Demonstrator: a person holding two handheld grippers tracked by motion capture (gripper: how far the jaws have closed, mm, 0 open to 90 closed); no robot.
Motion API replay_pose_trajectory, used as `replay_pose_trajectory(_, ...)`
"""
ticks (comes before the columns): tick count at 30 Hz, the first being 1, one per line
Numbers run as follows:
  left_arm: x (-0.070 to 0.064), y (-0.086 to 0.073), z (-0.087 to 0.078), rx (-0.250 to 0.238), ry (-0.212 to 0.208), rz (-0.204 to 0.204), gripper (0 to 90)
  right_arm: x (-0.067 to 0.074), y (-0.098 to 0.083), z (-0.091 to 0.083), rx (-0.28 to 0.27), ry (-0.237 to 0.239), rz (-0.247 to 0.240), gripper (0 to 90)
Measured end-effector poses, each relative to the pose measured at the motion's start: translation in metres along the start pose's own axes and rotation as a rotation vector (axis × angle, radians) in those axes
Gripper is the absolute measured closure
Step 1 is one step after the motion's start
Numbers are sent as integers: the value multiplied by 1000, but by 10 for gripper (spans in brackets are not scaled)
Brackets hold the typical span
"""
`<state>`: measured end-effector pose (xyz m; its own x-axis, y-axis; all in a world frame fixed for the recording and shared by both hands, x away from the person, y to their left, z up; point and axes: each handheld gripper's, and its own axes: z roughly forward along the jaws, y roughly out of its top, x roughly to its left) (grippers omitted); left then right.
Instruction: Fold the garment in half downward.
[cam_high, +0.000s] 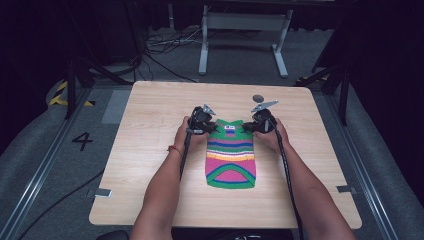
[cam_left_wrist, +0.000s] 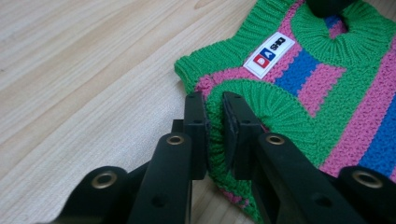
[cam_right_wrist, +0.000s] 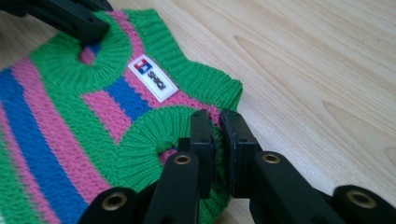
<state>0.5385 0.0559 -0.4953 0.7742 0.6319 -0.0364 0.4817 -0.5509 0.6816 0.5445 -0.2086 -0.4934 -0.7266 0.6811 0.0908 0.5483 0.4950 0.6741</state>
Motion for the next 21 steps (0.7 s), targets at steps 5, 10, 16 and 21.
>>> replay_pose_trajectory(5,-4,4,-12,-28,14,13,825,4,2,-13,-49,8,-16,844)
replay_pose_trajectory(10,-11,7,-24,-38,27,55,823,9,4,-27,-99,26,-33,844)
replay_pose_trajectory(16,-23,7,-44,-62,31,102,820,22,7,-50,-151,50,-91,843)
replay_pose_trajectory(21,-29,4,-57,-87,32,141,815,33,6,-62,-185,74,-124,843)
